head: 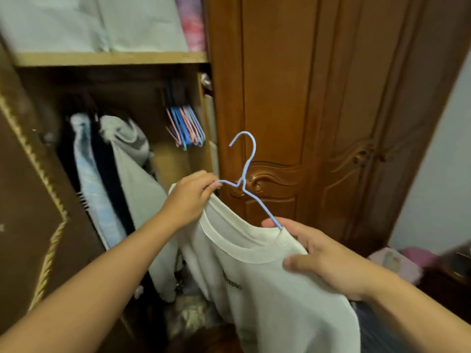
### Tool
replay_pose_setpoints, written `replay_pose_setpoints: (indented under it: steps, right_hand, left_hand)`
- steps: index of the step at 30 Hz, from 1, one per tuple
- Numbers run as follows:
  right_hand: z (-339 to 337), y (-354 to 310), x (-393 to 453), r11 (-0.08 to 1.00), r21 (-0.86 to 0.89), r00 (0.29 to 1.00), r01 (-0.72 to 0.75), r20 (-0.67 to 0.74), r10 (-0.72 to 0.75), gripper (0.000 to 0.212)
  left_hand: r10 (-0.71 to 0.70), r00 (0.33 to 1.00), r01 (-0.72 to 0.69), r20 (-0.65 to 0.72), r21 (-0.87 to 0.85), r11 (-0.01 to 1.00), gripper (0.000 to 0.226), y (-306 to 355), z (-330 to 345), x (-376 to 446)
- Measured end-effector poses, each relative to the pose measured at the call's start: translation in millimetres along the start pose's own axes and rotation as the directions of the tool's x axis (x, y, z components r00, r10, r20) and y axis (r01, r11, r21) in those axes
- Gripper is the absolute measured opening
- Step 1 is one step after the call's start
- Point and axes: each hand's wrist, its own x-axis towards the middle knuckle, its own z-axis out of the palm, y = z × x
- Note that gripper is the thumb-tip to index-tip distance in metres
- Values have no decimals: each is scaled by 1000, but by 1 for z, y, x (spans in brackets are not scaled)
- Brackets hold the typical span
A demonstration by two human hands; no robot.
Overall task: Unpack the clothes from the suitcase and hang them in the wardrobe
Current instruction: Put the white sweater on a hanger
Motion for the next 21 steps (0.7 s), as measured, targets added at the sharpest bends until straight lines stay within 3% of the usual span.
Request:
replay_pose_setpoints:
  steps: [3,6,12,16,21]
  right_hand:
    - [6,-6,29,994,98,996,40,-78,-32,74]
    - [6,-17,58,987,139,988,75,-146,-54,78]
    - [-9,-43,125,992,-55,960,113,-253,-123,87]
    - [1,-51,197,972,-170,945,164,-256,-204,79]
    - [24,-44,281,954,-225,946,197,-213,-245,85]
  left_hand:
    - [-186,982,183,39,69,981,43,-12,-6,10]
    - [-348,935,319,64,276,907,47,-46,-20,8]
    - [-462,858,497,-222,583,643,54,-154,-82,4]
    - [-512,802,585,-308,575,571,61,-198,-114,17]
    - [-642,711,698,-286,400,594,69,-249,-121,27]
